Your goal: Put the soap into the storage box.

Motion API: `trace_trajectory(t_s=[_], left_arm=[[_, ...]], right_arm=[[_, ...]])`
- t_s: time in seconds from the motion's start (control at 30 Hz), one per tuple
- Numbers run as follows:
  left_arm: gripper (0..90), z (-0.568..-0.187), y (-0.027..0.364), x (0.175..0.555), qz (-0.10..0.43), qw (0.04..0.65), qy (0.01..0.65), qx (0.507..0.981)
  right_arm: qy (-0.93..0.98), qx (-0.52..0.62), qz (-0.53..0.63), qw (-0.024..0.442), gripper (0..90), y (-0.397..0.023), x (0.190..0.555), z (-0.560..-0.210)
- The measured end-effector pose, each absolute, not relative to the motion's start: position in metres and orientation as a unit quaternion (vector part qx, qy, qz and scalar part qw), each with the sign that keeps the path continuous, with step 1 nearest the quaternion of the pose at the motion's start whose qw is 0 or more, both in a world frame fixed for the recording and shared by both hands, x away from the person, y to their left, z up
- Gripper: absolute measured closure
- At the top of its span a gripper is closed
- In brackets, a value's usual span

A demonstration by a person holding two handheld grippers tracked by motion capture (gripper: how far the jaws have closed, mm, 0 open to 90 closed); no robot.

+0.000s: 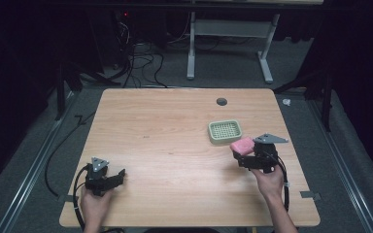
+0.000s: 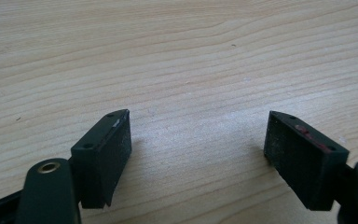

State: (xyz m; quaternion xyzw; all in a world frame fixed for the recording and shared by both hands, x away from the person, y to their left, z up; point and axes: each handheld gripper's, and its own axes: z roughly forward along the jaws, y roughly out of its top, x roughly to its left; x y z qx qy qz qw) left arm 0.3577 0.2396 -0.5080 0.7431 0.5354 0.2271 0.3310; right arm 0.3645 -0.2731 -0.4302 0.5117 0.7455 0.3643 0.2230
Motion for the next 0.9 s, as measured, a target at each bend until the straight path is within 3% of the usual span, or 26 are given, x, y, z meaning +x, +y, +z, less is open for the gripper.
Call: trace_trajectory(t_s=[0.9], left_arm=[[23.3,-0.508,0.24,0.358,0.226,0.333,0.535,0.743]], right_arm=[[0.744,0.514,0.369,0.213,13.6,-0.258,0.4,-0.414]])
